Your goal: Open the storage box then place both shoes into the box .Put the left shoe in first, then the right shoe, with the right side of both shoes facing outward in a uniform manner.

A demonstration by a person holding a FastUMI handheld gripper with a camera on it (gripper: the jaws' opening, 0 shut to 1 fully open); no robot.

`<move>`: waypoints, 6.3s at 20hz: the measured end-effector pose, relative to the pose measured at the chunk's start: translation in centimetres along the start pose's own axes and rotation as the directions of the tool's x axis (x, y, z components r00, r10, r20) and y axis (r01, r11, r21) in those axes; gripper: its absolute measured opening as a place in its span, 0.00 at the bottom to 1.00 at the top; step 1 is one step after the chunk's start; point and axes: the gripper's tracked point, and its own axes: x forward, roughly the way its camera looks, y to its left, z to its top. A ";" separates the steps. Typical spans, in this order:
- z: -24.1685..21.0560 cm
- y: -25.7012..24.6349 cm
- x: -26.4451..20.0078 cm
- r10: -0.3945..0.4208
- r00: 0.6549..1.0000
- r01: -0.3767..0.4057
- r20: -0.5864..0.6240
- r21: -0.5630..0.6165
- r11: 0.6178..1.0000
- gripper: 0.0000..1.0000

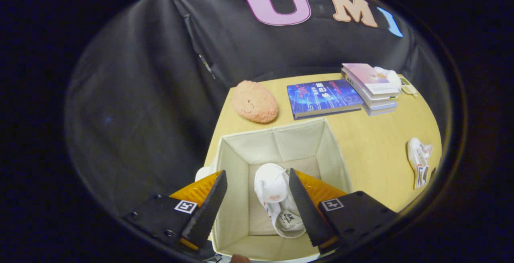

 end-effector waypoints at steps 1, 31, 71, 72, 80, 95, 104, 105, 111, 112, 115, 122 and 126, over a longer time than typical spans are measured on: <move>0.4 -0.4 -0.7 0.003 1.000 -0.003 0.013 -0.009 1.000 0.96; -2.2 -49.1 -15.7 -0.636 0.770 0.604 -0.061 -0.256 0.755 0.98; -7.4 -56.3 -2.1 -0.546 0.838 0.514 0.004 -0.344 0.786 0.06; -7.6 -56.9 -1.6 -0.551 0.834 0.522 0.032 -0.367 0.770 0.04; -5.1 -53.3 -4.1 -0.574 0.803 0.580 0.158 -0.427 0.694 0.02; 10.0 -32.1 -15.8 -0.424 0.706 0.697 0.567 -0.449 0.560 0.02; 12.9 -12.1 -15.5 -0.224 0.752 0.548 0.619 -0.401 0.734 0.02; 12.3 -10.1 -14.8 -0.208 0.769 0.517 0.605 -0.398 0.758 0.02; 5.2 -5.8 -7.9 -0.244 0.881 0.386 0.404 -0.316 0.867 0.02; 4.3 -6.2 -6.8 -0.264 0.890 0.384 0.371 -0.299 0.874 0.02; 1.7 -7.8 -4.1 -0.323 0.902 0.398 0.285 -0.263 0.879 0.02; -1.7 -9.5 0.0 -0.363 0.923 0.383 0.130 -0.211 0.899 0.03; -3.3 -9.8 0.6 -0.372 0.926 0.377 0.062 -0.160 0.912 0.11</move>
